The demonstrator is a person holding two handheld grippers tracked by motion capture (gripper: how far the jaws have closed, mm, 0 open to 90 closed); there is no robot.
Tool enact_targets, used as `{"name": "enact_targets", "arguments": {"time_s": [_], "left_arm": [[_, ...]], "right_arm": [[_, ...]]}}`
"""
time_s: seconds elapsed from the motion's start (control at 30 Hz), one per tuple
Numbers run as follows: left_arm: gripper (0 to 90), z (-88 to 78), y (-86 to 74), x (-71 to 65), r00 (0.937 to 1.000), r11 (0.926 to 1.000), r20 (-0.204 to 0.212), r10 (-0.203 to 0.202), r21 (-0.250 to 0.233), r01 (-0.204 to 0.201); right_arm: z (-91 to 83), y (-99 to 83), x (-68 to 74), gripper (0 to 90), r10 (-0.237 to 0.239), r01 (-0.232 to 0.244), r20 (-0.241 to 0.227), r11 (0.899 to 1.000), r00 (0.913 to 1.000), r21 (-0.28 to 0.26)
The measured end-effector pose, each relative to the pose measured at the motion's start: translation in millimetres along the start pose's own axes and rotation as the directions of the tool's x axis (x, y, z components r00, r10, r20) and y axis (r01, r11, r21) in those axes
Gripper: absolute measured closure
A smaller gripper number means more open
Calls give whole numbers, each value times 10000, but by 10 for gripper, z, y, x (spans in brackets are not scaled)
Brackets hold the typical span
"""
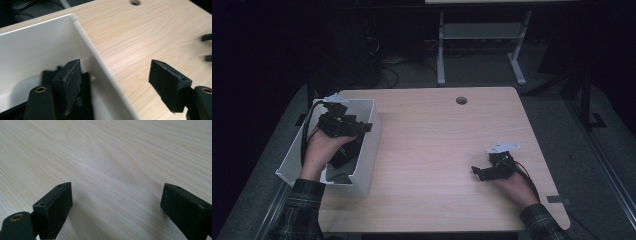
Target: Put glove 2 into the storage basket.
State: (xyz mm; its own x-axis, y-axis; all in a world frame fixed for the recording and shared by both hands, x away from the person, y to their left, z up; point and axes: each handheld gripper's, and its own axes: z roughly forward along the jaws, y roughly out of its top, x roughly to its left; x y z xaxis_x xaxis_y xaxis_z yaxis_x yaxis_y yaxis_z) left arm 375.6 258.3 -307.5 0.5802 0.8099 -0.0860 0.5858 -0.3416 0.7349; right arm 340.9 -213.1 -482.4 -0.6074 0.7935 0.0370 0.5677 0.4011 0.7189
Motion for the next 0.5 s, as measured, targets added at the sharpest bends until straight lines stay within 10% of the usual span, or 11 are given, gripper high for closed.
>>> {"name": "enact_targets", "arguments": {"time_s": [0.5], "left_arm": [[257,529,19,-790,9839,9965,1584,830,-52,-832]], "right_arm": [[-2,0,6,103,-17,17,-72,10000,10000,11]]}}
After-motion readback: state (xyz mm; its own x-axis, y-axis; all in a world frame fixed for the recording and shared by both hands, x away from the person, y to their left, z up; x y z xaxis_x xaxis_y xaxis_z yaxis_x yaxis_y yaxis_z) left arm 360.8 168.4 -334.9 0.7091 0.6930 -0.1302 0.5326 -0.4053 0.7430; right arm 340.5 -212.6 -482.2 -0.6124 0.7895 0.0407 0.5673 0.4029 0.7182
